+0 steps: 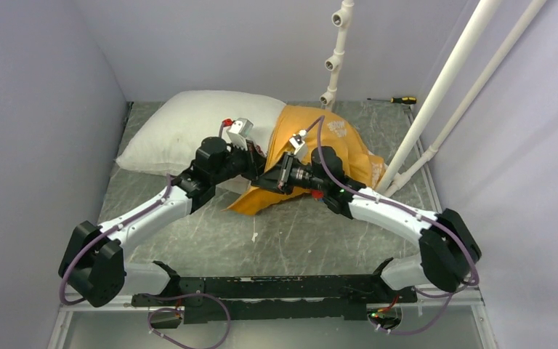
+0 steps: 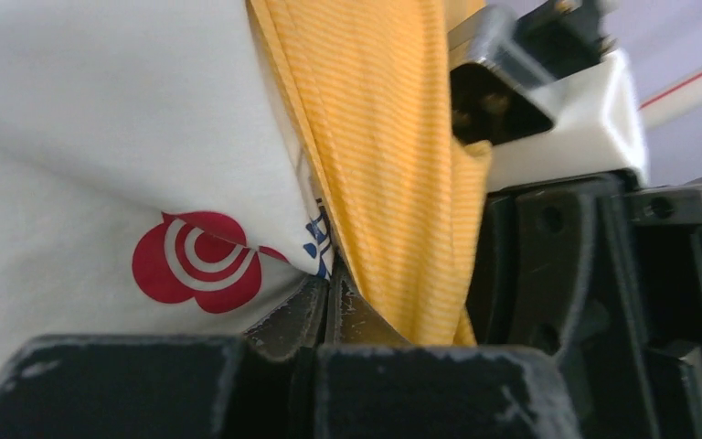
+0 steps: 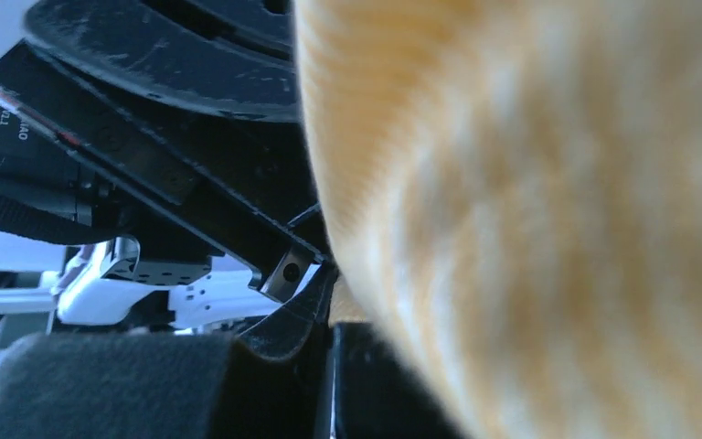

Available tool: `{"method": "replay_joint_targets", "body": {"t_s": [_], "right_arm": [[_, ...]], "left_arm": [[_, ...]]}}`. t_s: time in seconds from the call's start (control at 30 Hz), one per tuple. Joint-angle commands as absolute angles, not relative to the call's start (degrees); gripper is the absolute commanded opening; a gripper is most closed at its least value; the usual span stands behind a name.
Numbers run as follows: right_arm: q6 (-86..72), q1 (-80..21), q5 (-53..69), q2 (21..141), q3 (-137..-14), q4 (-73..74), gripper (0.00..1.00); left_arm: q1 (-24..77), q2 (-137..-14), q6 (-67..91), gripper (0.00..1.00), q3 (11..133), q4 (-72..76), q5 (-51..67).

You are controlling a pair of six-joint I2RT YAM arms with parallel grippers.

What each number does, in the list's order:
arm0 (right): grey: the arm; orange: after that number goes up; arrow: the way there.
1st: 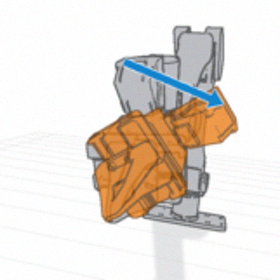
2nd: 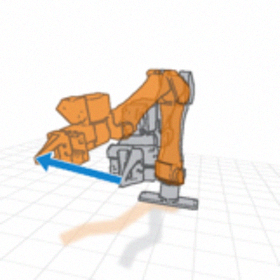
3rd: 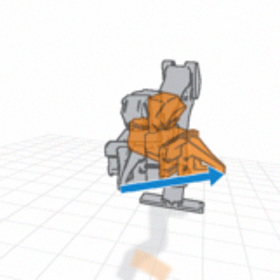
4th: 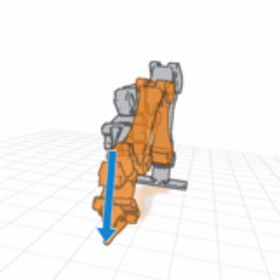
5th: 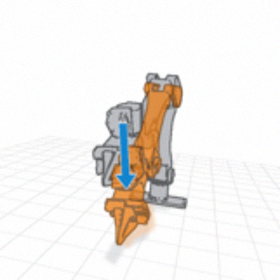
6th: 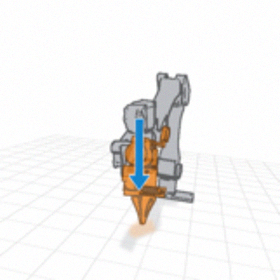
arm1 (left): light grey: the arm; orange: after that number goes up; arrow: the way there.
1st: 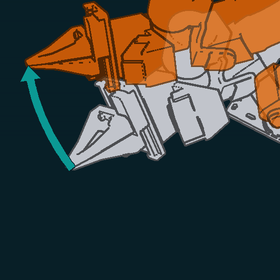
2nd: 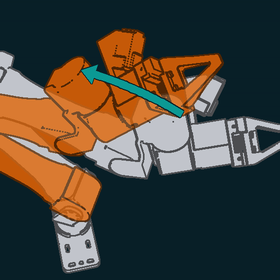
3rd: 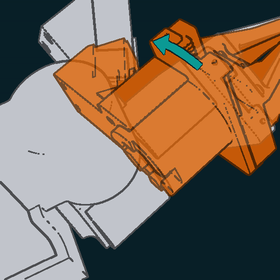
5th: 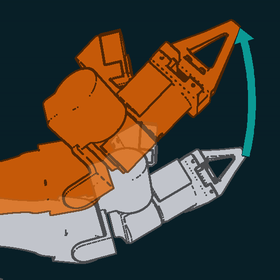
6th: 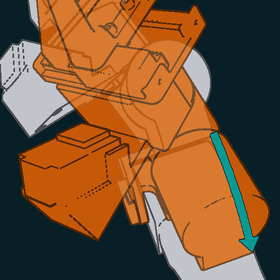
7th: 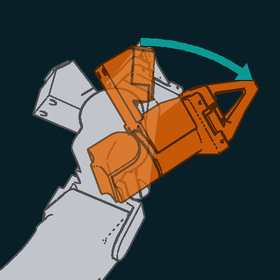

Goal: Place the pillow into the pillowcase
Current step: Stuff the pillow into the pillowcase.

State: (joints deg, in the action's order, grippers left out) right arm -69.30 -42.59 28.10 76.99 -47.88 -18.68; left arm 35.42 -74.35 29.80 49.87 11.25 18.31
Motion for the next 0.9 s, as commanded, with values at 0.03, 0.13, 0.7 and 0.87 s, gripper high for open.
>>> {"method": "replay_joint_targets", "body": {"t_s": [0.03,0.13,0.7,0.87], "right_arm": [[-81.1,-44.8,38.6,81.2,-50.9,-54.5,0.0],[-79.6,-44.4,37.3,81.7,-48.5,-55.8,0.0],[-56.7,-40.9,16.5,74.7,-44.0,-8.8,0.0],[-56.5,-40.8,17.0,74.1,-43.8,-8.5,0.0]], "left_arm": [[38.8,-71.9,28.0,0.0,51.0,15.2,19.8],[39.2,-70.6,27.6,0.0,49.8,15.1,18.2],[26.0,-54.0,32.8,0.99,62.1,-40.9,3.9],[16.4,-49.4,41.0,0.99,49.0,-29.5,18.9]]}}
